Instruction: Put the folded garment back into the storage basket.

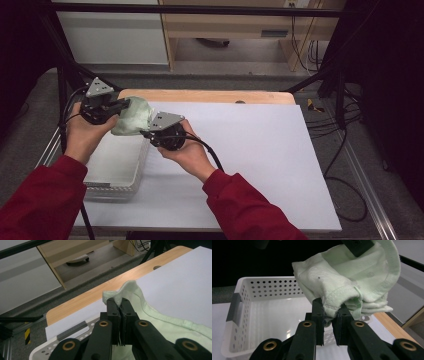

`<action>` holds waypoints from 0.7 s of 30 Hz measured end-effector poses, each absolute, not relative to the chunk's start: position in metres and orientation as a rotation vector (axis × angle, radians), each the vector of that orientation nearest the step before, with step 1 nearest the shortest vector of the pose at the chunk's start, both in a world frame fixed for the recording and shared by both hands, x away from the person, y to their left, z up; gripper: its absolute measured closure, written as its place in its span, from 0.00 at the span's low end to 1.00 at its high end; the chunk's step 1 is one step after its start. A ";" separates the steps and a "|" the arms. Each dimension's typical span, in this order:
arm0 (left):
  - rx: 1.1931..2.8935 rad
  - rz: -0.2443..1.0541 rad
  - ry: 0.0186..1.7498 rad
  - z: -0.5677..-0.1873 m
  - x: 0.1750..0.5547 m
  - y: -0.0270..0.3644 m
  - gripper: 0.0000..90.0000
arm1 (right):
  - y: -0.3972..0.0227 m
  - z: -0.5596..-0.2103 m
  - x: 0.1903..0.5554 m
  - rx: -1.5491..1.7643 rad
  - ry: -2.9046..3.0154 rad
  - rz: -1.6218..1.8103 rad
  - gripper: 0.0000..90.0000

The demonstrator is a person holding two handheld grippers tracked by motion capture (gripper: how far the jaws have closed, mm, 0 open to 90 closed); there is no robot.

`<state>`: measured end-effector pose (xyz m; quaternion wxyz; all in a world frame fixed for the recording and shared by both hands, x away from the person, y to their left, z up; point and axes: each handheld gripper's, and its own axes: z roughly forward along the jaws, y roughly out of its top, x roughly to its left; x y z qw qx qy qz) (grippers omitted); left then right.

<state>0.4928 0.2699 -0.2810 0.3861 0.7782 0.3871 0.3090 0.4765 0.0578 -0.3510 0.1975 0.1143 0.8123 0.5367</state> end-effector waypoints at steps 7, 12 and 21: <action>1.981 0.806 1.005 -0.278 0.495 0.281 0.98 | 0.072 -0.353 0.482 0.315 2.281 1.494 0.90; 1.976 0.810 1.012 -0.277 0.495 0.285 0.98 | 0.077 -0.353 0.485 0.313 2.279 1.502 0.90; 1.981 0.815 1.020 -0.276 0.495 0.291 0.98 | 0.085 -0.354 0.487 0.311 2.282 1.512 0.90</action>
